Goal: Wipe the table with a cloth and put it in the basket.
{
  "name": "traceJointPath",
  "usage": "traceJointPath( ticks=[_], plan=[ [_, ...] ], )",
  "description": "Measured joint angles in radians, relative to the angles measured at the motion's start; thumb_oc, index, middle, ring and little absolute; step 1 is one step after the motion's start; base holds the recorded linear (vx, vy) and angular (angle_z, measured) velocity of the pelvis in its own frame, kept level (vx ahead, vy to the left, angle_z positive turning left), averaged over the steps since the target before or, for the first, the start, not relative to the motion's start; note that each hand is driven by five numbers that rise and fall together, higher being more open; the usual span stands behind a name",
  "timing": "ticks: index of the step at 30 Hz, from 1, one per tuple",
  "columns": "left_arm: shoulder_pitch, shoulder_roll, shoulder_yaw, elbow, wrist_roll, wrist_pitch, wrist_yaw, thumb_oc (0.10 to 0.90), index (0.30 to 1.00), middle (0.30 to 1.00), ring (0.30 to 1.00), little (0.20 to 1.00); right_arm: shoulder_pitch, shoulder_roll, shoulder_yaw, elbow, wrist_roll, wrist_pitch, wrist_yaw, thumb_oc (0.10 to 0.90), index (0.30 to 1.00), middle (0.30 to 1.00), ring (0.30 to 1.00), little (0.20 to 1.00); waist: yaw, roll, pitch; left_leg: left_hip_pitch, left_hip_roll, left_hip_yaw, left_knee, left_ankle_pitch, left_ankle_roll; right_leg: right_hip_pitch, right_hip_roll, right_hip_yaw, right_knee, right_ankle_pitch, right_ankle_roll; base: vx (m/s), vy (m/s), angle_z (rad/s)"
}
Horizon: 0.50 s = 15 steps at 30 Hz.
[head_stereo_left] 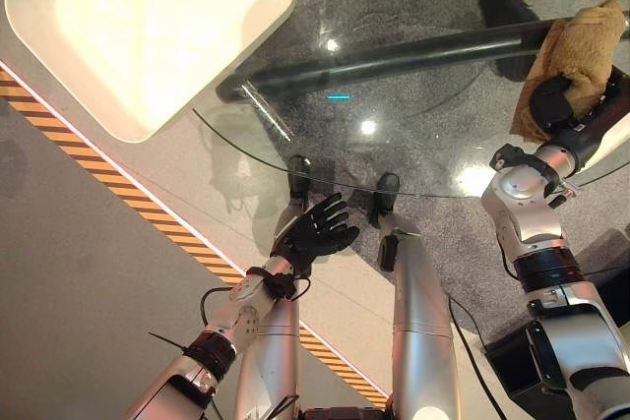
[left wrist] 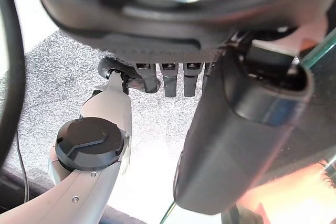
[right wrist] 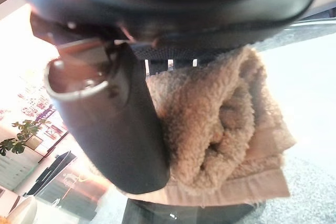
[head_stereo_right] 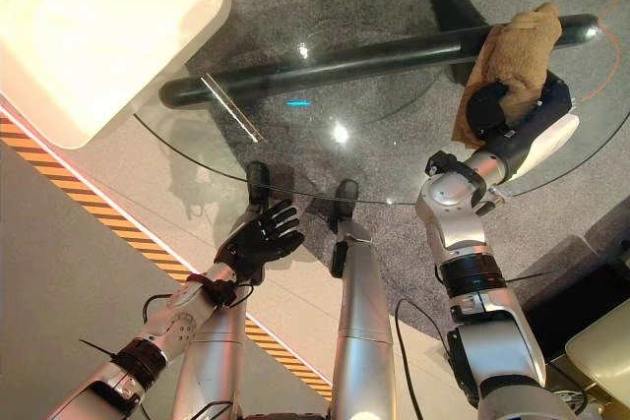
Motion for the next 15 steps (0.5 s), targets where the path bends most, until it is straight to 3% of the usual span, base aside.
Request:
traceJointPath(
  ticks=[7,10,15],
  plan=[
    [0.000,-0.002,0.001,0.002,0.000,0.001,-0.001,0.800,0.900,0.900,0.900,0.900,-0.012,-0.002,0.006,-0.030,-0.053,0.050,0.035,0.100,0.300,0.300,0.300,0.200,0.003,0.007,0.004,0.004,0.000,0.002,-0.001,0.003,-0.004,-0.001,0.000,0.000,0.008,0.000,0.000,0.00,0.000,0.00],
    [0.000,-0.006,0.006,0.017,0.000,0.001,-0.007,0.800,0.900,0.900,0.900,0.900,-0.028,-0.014,0.027,-0.048,-0.115,0.089,0.108,0.100,0.300,0.300,0.300,0.200,0.000,0.014,0.006,0.009,0.001,0.003,-0.004,0.004,-0.006,-0.001,0.001,0.000,0.014,-0.001,-0.001,0.00,0.000,0.00],
    [0.000,-0.032,0.030,0.046,0.000,-0.002,-0.023,0.800,0.900,0.900,0.900,0.900,-0.026,-0.022,0.029,-0.069,-0.139,0.100,0.184,0.100,0.300,0.300,0.300,0.200,-0.005,0.017,0.006,0.016,0.006,0.003,-0.019,0.009,-0.006,-0.001,0.005,-0.001,0.013,0.001,-0.006,0.01,0.004,0.00]
  ],
)
